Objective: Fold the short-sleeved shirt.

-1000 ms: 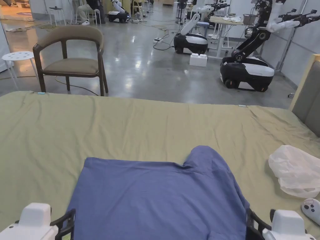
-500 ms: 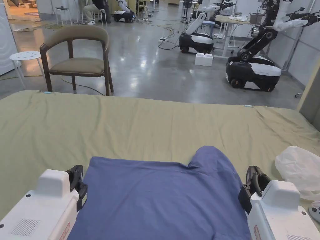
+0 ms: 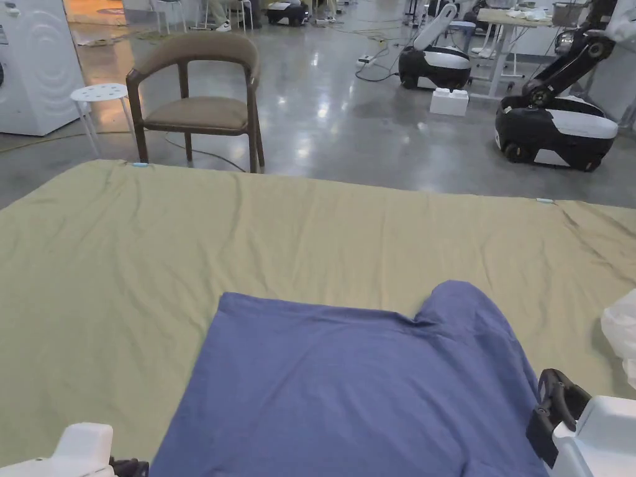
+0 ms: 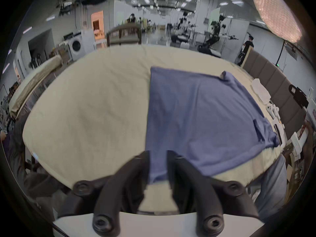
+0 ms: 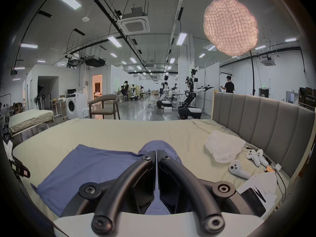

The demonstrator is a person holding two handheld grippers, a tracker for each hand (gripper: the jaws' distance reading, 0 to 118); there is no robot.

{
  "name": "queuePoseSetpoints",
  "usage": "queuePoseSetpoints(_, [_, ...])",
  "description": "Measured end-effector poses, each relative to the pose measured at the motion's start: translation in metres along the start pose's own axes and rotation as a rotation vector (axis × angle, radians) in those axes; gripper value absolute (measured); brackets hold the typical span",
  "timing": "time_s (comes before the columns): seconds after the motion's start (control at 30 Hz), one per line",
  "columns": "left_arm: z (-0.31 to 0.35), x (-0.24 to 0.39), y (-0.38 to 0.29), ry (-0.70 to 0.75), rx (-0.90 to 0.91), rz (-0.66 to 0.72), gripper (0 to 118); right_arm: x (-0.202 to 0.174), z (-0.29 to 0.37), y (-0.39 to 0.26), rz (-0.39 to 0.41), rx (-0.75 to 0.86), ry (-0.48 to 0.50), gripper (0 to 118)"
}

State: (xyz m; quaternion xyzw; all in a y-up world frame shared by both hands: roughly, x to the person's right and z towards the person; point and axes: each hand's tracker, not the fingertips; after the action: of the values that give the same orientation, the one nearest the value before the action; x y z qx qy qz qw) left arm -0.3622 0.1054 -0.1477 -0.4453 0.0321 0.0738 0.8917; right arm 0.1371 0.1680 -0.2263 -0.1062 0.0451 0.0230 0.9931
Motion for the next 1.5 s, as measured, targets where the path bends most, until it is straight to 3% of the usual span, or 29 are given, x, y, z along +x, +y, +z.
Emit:
queuePoseSetpoints(0.07, [-0.002,-0.002,-0.008,0.006,-0.027,-0.009,52,0.0,0.0,-0.005,0.004,-0.015,0.0,1])
queuePoseSetpoints(0.1, [-0.003,-0.003,-0.011,0.016,-0.043,-0.008,58,0.0,-0.001,-0.007,0.007,-0.024,-0.001,1])
queuePoseSetpoints(0.5, [-0.058,-0.016,-0.009,0.103,-0.156,0.075,60,-0.001,-0.006,-0.018,0.014,-0.076,0.0,1])
queuePoseSetpoints(0.63, [-0.079,-0.013,-0.014,0.132,-0.18,0.073,56,-0.001,-0.006,-0.021,0.018,-0.091,-0.001,1])
queuePoseSetpoints(0.7, [-0.079,-0.01,-0.014,0.149,-0.175,0.055,44,0.001,-0.004,-0.024,0.016,-0.1,-0.007,1])
queuePoseSetpoints(0.77, [-0.08,-0.006,-0.015,0.142,-0.17,0.037,42,0.004,-0.002,-0.027,0.011,-0.11,-0.014,1])
queuePoseSetpoints(0.93, [-0.076,0.0,-0.015,0.067,-0.172,0.034,3,0.021,0.007,-0.031,0.002,-0.14,-0.038,1])
queuePoseSetpoints(1.03, [-0.071,-0.008,-0.014,0.046,-0.171,0.054,1,0.041,0.016,-0.03,0.039,-0.195,-0.054,2])
queuePoseSetpoints(1.1, [-0.064,-0.011,-0.014,0.041,-0.164,0.058,1,0.058,0.022,-0.033,0.096,-0.274,-0.068,21])
queuePoseSetpoints(1.17, [-0.058,-0.012,-0.013,0.045,-0.151,0.041,1,0.072,0.023,-0.039,0.147,-0.397,-0.074,58])
queuePoseSetpoints(1.2, [-0.055,-0.012,-0.013,0.045,-0.147,0.037,1,0.079,0.025,-0.044,0.169,-0.447,-0.082,65])
queuePoseSetpoints(1.33, [-0.038,0.003,-0.011,0.046,-0.128,0.036,1,0.092,0.026,-0.076,0.185,-0.618,-0.07,67])
queuePoseSetpoints(1.5, [-0.033,0.01,-0.011,0.048,-0.128,0.042,1,0.091,0.014,-0.116,0.086,-0.792,-0.006,67])
